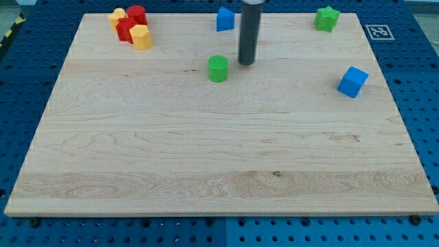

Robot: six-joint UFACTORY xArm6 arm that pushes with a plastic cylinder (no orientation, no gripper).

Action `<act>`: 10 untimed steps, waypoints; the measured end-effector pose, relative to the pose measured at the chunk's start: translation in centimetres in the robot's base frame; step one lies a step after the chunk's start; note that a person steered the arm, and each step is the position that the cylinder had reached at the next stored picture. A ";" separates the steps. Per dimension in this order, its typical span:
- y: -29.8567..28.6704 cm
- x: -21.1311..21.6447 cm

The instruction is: Slide the green circle slightly down

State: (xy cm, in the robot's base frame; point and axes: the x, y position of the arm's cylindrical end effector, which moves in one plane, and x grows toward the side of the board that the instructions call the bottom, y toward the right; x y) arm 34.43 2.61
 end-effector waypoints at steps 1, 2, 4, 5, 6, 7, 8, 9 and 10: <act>-3.3 0.8; -3.4 0.8; -3.4 0.8; -3.4 0.5; -4.6 -1.0; -7.5 -1.1; -8.0 -0.6; -8.0 0.9; -8.0 3.2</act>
